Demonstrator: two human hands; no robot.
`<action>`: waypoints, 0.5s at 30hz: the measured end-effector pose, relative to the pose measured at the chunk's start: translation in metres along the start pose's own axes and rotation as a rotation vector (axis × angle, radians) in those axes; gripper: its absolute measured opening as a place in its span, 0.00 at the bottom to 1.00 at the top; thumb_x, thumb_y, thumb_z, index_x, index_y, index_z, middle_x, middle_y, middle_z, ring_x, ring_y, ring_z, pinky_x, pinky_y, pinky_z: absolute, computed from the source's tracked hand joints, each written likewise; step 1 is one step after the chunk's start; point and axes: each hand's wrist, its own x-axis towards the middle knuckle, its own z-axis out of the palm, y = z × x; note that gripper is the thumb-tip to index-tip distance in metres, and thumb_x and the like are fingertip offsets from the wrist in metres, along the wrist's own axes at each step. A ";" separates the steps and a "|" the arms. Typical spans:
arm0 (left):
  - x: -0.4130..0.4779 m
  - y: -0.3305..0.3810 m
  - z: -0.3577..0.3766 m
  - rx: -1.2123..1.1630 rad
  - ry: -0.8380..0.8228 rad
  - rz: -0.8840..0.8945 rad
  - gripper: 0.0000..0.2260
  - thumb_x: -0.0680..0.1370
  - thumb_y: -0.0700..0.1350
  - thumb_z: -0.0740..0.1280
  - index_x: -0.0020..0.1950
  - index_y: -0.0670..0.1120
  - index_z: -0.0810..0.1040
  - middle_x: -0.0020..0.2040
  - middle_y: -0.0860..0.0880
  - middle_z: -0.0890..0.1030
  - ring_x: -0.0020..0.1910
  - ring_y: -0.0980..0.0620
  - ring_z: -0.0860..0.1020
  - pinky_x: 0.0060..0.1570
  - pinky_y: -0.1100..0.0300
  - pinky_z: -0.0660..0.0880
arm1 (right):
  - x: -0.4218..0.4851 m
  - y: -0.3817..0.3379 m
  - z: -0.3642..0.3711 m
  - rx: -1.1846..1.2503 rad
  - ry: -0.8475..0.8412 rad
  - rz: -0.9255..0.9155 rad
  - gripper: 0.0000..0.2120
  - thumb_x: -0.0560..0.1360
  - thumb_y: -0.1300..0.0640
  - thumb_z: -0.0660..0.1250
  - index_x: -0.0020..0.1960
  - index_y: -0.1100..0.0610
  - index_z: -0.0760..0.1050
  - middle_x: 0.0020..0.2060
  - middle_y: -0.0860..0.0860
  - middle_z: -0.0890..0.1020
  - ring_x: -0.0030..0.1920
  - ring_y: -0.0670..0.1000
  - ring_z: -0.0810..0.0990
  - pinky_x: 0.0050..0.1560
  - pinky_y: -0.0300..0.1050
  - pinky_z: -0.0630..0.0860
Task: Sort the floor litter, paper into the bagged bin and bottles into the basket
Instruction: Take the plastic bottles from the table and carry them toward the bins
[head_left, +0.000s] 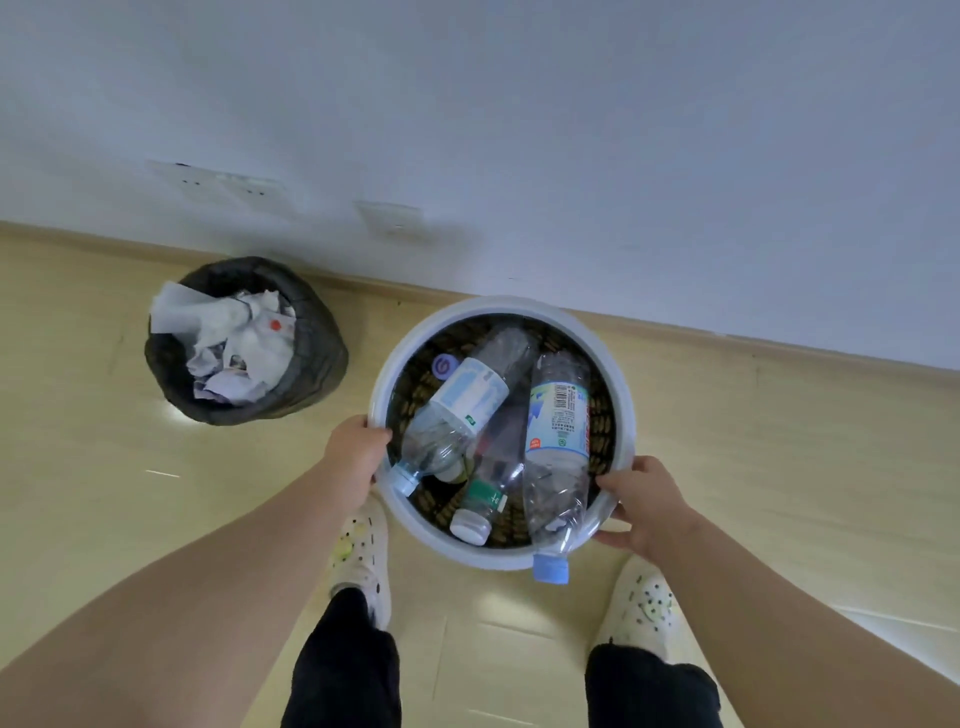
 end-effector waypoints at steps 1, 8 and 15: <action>0.015 0.003 -0.018 -0.017 -0.011 -0.003 0.13 0.79 0.38 0.61 0.63 0.41 0.72 0.53 0.40 0.75 0.56 0.39 0.75 0.59 0.43 0.74 | 0.001 -0.002 0.023 0.006 0.013 -0.010 0.12 0.75 0.70 0.58 0.56 0.59 0.65 0.47 0.58 0.74 0.43 0.58 0.74 0.36 0.53 0.74; 0.117 0.024 -0.126 -0.050 -0.034 0.006 0.14 0.79 0.40 0.60 0.65 0.43 0.72 0.54 0.41 0.76 0.55 0.41 0.75 0.59 0.47 0.74 | 0.010 -0.006 0.174 0.080 0.034 0.015 0.07 0.74 0.72 0.56 0.45 0.61 0.67 0.42 0.59 0.73 0.40 0.59 0.75 0.34 0.55 0.75; 0.194 0.012 -0.166 -0.284 -0.033 -0.158 0.03 0.78 0.37 0.61 0.46 0.41 0.75 0.30 0.46 0.76 0.34 0.50 0.72 0.38 0.59 0.73 | 0.043 0.004 0.252 0.269 0.038 0.040 0.12 0.75 0.71 0.57 0.56 0.61 0.66 0.43 0.58 0.75 0.39 0.57 0.75 0.45 0.63 0.76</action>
